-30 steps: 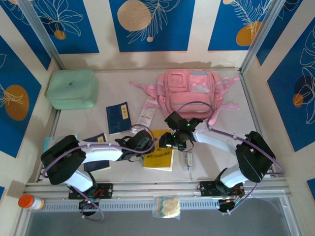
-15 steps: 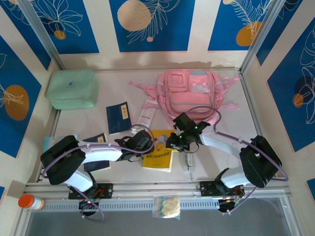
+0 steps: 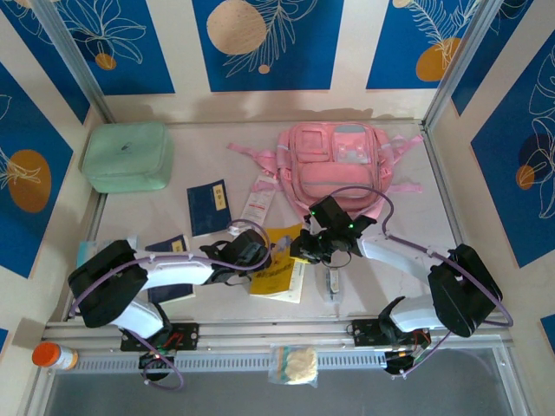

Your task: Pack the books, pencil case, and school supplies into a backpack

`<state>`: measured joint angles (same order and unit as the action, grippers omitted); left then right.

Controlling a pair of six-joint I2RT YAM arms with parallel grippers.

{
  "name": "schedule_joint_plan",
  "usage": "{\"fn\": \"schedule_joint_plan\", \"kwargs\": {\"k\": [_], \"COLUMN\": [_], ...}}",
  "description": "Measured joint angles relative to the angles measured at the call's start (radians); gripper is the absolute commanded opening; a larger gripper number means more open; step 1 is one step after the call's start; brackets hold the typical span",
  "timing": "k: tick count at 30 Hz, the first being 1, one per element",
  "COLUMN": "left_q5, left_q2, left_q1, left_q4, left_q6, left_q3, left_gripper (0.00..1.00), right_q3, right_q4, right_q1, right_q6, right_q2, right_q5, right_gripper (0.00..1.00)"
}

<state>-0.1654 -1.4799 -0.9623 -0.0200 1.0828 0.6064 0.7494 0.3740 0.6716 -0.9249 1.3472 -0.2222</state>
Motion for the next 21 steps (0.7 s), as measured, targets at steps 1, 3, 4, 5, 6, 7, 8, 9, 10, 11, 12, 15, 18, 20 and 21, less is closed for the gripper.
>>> {"fn": "schedule_joint_plan", "kwargs": {"k": [1, 3, 4, 5, 6, 7, 8, 9, 10, 11, 12, 15, 18, 20, 21], "left_q5": [0.000, 0.000, 0.000, 0.000, 0.001, 0.002, 0.004, 0.008, 0.011, 0.017, 0.023, 0.029, 0.057, 0.102, 0.132], "left_q2": [0.000, 0.000, 0.000, 0.002, 0.007, 0.016, 0.029, 0.048, 0.072, 0.095, 0.127, 0.262, 0.410, 0.481, 0.510], "left_q1": [0.000, 0.000, 0.003, 0.003, 0.006, 0.009, 0.014, 0.019, 0.027, 0.039, 0.057, 0.101, 0.152, 0.193, 0.221], "left_q4": [0.000, -0.001, -0.001, -0.001, -0.001, 0.000, 0.002, 0.003, 0.010, 0.018, 0.031, 0.051, 0.104, 0.118, 0.119], "left_q6": [0.000, 0.000, 0.000, 0.000, 0.000, -0.001, -0.006, -0.011, -0.018, -0.023, -0.030, -0.054, -0.087, -0.113, -0.122], "left_q3": [0.000, 0.000, 0.000, -0.001, -0.002, -0.004, -0.006, -0.010, -0.012, -0.013, -0.015, -0.045, -0.055, -0.056, -0.056], "left_gripper": [0.43, 0.44, 0.45, 0.47, 0.49, 0.51, 0.52, 0.55, 0.56, 0.58, 0.59, 0.66, 0.72, 0.75, 0.77], "right_q3": [0.000, 0.000, -0.002, -0.005, -0.008, -0.011, -0.013, -0.016, -0.022, -0.031, -0.040, -0.042, -0.024, -0.012, -0.004], "right_q4": [0.001, 0.004, 0.003, 0.000, -0.001, -0.002, -0.005, -0.016, -0.030, -0.048, -0.065, -0.072, -0.047, -0.044, -0.042], "right_q1": [0.000, -0.004, -0.008, -0.011, -0.014, -0.018, -0.021, -0.028, -0.036, -0.046, -0.058, -0.091, -0.118, -0.140, -0.152], "right_q6": [0.000, -0.003, -0.004, -0.003, -0.003, 0.000, 0.003, 0.009, 0.011, 0.013, 0.016, 0.037, 0.066, 0.083, 0.093], "right_q2": [0.000, -0.001, -0.002, -0.003, -0.005, -0.006, -0.009, -0.013, -0.020, -0.031, -0.043, -0.079, -0.134, -0.180, -0.204], "right_q5": [0.000, 0.001, 0.000, -0.003, -0.007, -0.010, -0.016, -0.025, -0.039, -0.057, -0.078, -0.111, -0.129, -0.158, -0.176], "right_gripper": [0.12, 0.07, 0.06, 0.04, 0.02, 0.00, 0.00, 0.00, 0.00, 0.00, 0.00, 0.00, 0.00, 0.00, 0.00]}}
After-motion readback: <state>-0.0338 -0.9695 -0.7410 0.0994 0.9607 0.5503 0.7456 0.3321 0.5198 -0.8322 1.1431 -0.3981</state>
